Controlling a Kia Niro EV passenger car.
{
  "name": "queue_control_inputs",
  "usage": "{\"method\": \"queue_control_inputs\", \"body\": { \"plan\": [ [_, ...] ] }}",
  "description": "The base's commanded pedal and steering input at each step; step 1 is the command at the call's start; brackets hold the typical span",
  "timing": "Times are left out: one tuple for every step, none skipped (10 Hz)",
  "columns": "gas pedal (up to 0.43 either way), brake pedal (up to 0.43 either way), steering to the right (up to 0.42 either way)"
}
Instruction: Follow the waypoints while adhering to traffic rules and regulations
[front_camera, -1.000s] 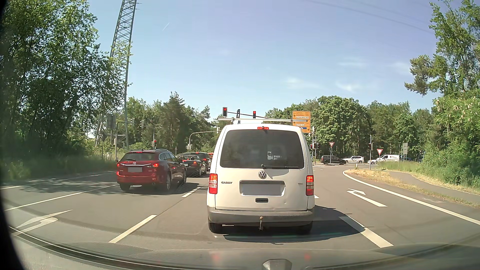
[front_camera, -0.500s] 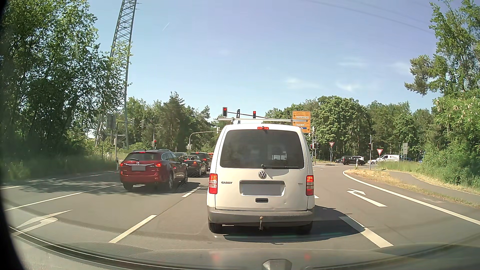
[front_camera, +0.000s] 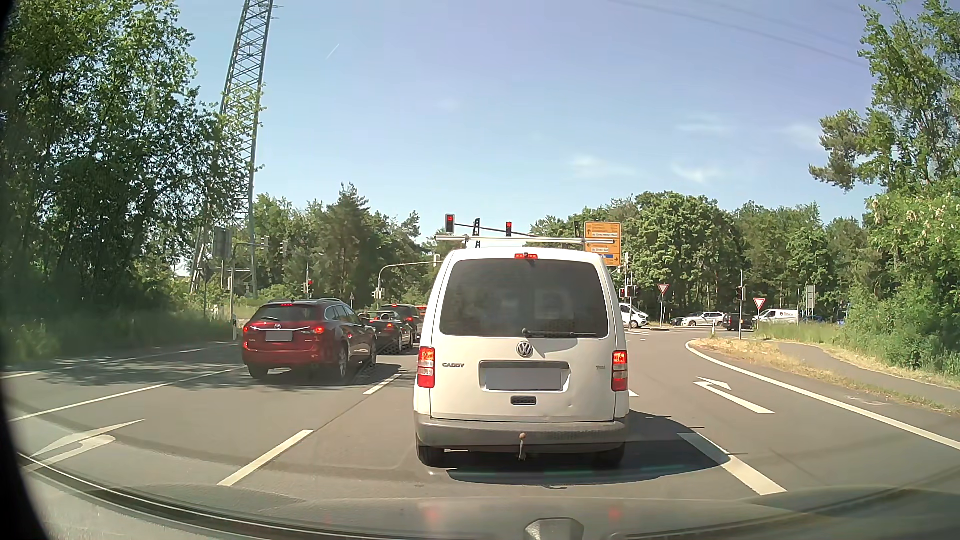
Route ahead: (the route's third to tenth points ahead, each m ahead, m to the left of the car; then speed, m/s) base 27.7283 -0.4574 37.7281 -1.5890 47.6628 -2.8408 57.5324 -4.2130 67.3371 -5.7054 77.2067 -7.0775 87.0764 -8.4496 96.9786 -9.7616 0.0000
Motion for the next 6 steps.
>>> {"method": "queue_control_inputs", "body": {
  "plan": [
    [0.000,0.256,0.007],
    [0.000,0.256,0.007],
    [0.000,0.250,0.007],
    [0.000,0.256,0.006],
    [0.000,0.250,0.007],
    [0.000,0.250,0.007]
  ]
}}
